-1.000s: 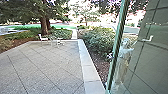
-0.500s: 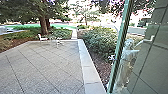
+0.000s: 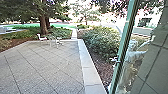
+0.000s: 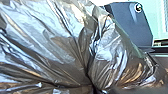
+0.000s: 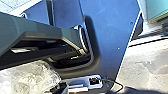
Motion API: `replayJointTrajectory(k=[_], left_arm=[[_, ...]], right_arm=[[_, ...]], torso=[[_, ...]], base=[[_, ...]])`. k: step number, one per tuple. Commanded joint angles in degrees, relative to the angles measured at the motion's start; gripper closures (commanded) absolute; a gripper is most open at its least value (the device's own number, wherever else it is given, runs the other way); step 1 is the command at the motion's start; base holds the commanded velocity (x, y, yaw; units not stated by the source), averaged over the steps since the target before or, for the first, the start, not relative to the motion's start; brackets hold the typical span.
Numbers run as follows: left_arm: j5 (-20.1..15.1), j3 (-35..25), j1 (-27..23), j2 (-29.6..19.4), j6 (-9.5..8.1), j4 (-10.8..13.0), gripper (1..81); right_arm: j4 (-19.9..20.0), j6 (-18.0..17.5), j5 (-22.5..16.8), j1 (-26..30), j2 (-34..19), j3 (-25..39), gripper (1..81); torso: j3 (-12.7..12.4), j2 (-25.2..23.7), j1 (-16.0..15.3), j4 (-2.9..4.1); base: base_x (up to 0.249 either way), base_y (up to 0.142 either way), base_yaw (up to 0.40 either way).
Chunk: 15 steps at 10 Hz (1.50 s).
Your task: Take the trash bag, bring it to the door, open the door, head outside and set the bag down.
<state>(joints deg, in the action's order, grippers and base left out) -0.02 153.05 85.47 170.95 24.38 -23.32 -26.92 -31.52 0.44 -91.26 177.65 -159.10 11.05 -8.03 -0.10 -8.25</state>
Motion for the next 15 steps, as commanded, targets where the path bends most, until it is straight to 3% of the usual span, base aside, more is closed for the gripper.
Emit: replayJointTrajectory(k=[1,15], left_arm=[[-3.84,-0.30,-2.36,0.10,0.32,0.21,81.1],[-3.84,-0.30,-2.45,0.01,0.32,0.12,81.1]], right_arm=[[-0.60,0.15,-2.90,1.82,0.27,0.29,1.0],[-0.59,0.06,-2.64,1.64,0.53,0.56,1.0]], torso=[[0.00,0.00,0.00,0.00],[0.02,0.04,-0.02,0.00]], base=[[0.132,0.000,0.000],[0.132,0.000,0.000]])
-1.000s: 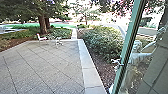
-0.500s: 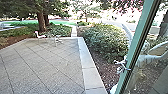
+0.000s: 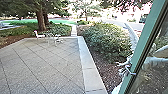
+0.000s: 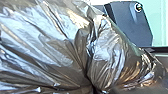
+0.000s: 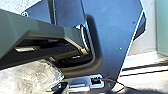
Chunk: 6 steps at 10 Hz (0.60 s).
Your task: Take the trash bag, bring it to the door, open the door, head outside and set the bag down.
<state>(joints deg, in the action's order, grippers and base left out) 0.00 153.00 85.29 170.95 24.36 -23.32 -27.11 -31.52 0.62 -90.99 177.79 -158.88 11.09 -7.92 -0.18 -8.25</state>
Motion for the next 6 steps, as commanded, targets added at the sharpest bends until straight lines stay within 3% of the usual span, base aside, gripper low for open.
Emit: replayJointTrajectory(k=[1,6], left_arm=[[-3.87,-0.25,-2.26,-0.08,0.34,0.12,81.1],[-3.87,-0.25,-2.27,0.01,0.34,0.12,81.1]], right_arm=[[-0.40,0.06,-2.73,1.38,0.40,0.34,1.0],[-0.40,0.06,-2.64,1.38,0.48,0.42,1.0]], torso=[[0.00,-0.02,0.00,0.00],[0.00,0.00,0.02,0.00]], base=[[0.138,0.000,0.000],[0.131,0.000,0.000]])
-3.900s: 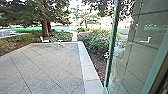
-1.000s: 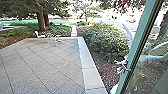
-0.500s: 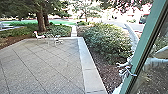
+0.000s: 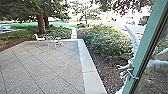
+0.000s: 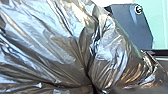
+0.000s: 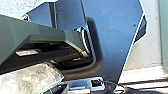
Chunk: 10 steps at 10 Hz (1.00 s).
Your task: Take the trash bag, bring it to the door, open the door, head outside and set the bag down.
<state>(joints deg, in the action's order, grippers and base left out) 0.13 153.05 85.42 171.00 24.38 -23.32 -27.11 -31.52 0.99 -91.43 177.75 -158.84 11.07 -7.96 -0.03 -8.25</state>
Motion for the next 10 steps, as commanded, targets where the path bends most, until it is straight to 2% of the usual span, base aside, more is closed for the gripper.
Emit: replayJointTrajectory(k=[1,3,10], left_arm=[[-4.00,-0.30,-2.40,-0.04,0.32,0.12,81.1],[-4.01,-0.30,-2.49,-0.04,0.32,0.03,81.1],[-4.01,-0.30,-2.41,-0.13,0.32,0.03,81.1]], right_arm=[[-0.40,0.06,-3.01,1.82,0.44,0.39,1.0],[-0.49,0.06,-3.01,1.73,0.44,0.39,1.0],[-0.40,0.06,-3.18,1.90,0.35,0.21,1.0]], torso=[[0.00,0.00,0.00,0.00],[0.00,-0.05,0.03,0.00],[-0.02,-0.05,0.03,0.00]], base=[[0.137,0.000,0.000],[0.139,0.035,0.000],[0.143,0.092,0.000]])
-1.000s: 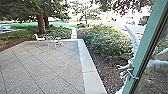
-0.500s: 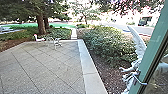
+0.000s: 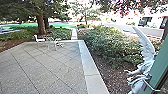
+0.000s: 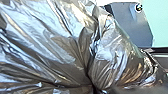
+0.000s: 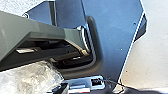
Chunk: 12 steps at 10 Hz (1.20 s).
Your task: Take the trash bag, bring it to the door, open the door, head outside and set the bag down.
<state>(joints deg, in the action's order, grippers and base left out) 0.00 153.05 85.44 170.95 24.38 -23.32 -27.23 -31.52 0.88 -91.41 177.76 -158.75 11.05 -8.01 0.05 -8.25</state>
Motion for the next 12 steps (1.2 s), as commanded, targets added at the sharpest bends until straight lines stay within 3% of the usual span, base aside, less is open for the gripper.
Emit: replayJointTrajectory(k=[1,3,6,9,12], left_arm=[[-3.96,-0.30,-2.43,-0.08,0.32,0.03,81.1],[-3.96,-0.30,-2.43,-0.25,0.32,0.12,81.1],[-4.04,-0.56,-2.43,-1.48,0.32,0.21,81.1],[-4.04,-2.67,-2.25,-3.59,0.32,0.12,81.1],[-4.04,-2.58,-2.25,-3.33,0.32,0.12,81.1]], right_arm=[[-0.19,0.06,-3.43,1.97,0.34,0.20,1.0],[-0.36,0.24,-3.43,1.79,0.25,0.03,1.0],[-1.24,3.58,-3.51,0.56,-1.77,1.96,1.0],[-0.36,3.40,-2.64,0.56,-5.64,7.49,1.0],[-0.37,3.14,-2.63,1.00,-5.38,7.49,1.0]], torso=[[0.00,0.00,-0.05,0.00],[0.00,0.00,-0.05,0.00],[0.00,0.00,-0.06,0.00],[0.00,0.00,-0.05,0.00],[0.00,0.00,-0.05,0.00]], base=[[0.132,0.000,0.000],[0.046,0.000,0.000],[0.000,0.000,0.000],[0.000,0.000,0.000],[0.000,0.000,0.000]])
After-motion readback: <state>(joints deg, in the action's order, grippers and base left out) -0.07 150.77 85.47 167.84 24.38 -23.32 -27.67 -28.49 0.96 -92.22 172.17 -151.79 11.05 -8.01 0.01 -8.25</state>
